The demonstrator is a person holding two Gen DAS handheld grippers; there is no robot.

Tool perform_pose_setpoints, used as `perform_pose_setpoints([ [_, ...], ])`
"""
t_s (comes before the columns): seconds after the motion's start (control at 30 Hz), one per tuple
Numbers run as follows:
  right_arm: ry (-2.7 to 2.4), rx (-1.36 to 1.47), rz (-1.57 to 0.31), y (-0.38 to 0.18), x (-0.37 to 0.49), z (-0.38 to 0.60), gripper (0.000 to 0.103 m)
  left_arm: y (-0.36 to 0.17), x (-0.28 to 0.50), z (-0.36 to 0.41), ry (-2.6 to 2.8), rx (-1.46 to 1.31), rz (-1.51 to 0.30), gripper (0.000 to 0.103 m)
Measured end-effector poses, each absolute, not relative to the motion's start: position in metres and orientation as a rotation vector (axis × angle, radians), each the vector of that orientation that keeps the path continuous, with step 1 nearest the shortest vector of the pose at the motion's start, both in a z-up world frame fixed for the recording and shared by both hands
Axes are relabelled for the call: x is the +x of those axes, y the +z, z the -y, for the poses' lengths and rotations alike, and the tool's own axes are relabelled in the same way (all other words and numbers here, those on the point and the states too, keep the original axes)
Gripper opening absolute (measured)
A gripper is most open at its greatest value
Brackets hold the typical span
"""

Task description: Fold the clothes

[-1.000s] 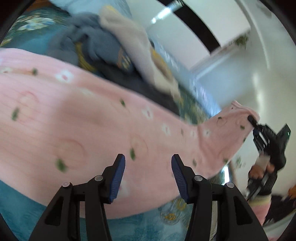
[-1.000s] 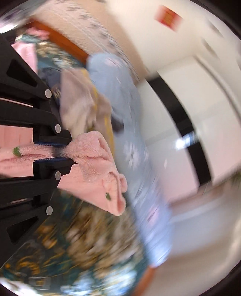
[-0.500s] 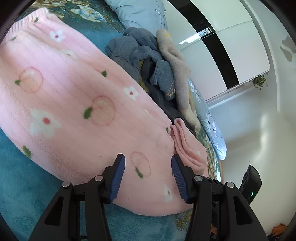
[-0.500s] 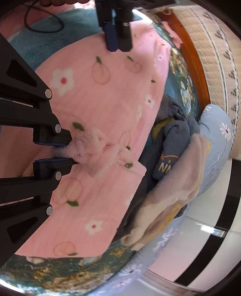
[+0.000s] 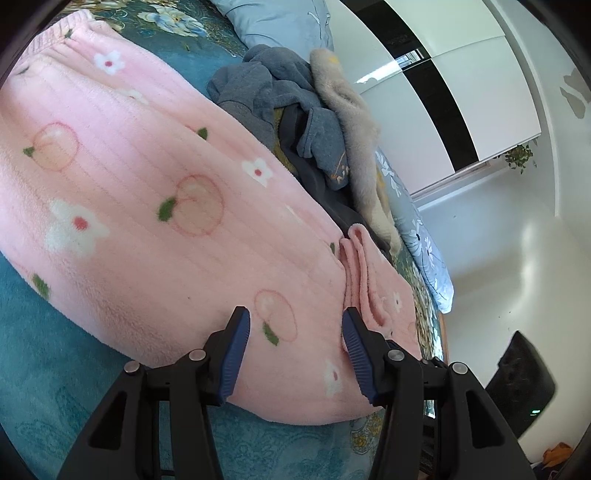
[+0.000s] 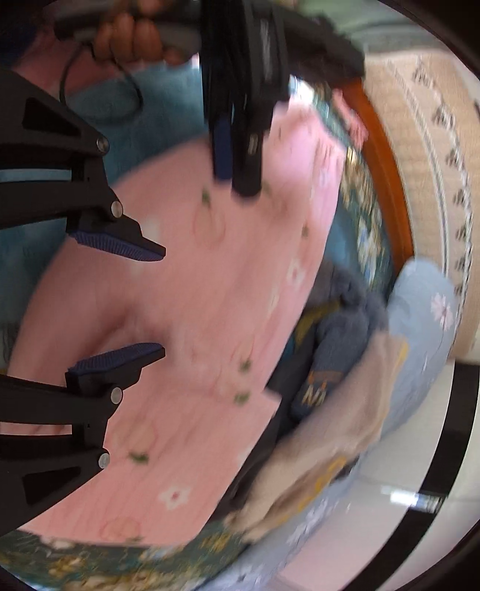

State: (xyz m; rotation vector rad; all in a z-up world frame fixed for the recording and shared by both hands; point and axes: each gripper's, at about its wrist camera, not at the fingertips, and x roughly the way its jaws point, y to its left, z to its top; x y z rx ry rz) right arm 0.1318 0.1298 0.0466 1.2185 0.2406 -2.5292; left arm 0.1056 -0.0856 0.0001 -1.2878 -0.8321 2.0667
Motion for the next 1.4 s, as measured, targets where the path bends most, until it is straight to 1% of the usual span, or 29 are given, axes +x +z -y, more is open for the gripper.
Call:
perform_pose_setpoints([
  [0.07, -2.512, 1.163, -0.155, 0.059, 0.136, -0.142, 0.051, 0.000, 0.106, 0.084, 2.064, -1.287, 0.829, 0.053],
  [0.2, -2.706, 1.081, -0.022, 0.084, 0.140, -0.201, 0.061, 0.001, 0.106, 0.075, 2.037, -1.288, 0.820, 0.053],
  [0.23, -2.769, 1.088, 0.015, 0.086, 0.139, -0.219, 0.061, 0.002, 0.105, 0.069, 2.018, -1.290, 0.815, 0.053],
  [0.33, -2.926, 1.154, 0.212, 0.078, 0.138, -0.273, 0.062, 0.005, 0.099, 0.044, 1.943, -1.308, 0.788, 0.058],
  [0.4, -2.939, 1.172, 0.369, 0.066, 0.140, -0.296, 0.062, 0.005, 0.092, 0.023, 1.861, -1.335, 0.785, 0.061],
  [0.5, -2.882, 1.199, 0.574, 0.048, 0.139, -0.317, 0.062, -0.002, 0.074, -0.001, 1.808, -1.405, 0.818, 0.061],
  [0.6, -2.841, 1.178, 0.642, 0.041, 0.137, -0.326, 0.062, -0.008, 0.058, -0.019, 1.807, -1.452, 0.838, 0.061],
  [0.73, -2.832, 1.172, 0.691, 0.033, 0.138, -0.336, 0.062, -0.025, 0.047, -0.043, 1.779, -1.591, 0.745, 0.061],
  [0.87, -2.804, 1.171, 0.767, 0.026, 0.138, -0.346, 0.062, -0.024, 0.044, -0.049, 1.758, -1.569, 0.749, 0.059],
  [0.93, -2.796, 1.177, 0.781, 0.023, 0.136, -0.348, 0.062, -0.022, 0.043, -0.052, 1.749, -1.565, 0.740, 0.048],
  [0.97, -2.793, 1.182, 0.784, 0.022, 0.136, -0.348, 0.062, -0.022, 0.042, -0.052, 1.764, -1.570, 0.727, 0.039],
  [1.03, -2.793, 1.188, 0.783, 0.021, 0.135, -0.348, 0.062, -0.021, 0.042, -0.052, 1.794, -1.578, 0.702, 0.029],
  [1.07, -2.793, 1.187, 0.781, 0.021, 0.135, -0.348, 0.062, -0.020, 0.042, -0.052, 1.809, -1.583, 0.690, 0.022],
  [1.2, -2.785, 1.189, 0.782, 0.020, 0.135, -0.346, 0.062, -0.016, 0.043, -0.053, 1.871, -1.592, 0.628, 0.015],
  [1.33, -2.777, 1.151, 0.781, 0.023, 0.138, -0.344, 0.062, 0.041, 0.054, -0.060, 2.001, -1.382, 0.414, 0.014],
  [1.4, -2.776, 1.076, 0.773, 0.030, 0.142, -0.342, 0.062, 0.071, 0.060, -0.058, 2.045, -1.273, 0.345, 0.014],
])
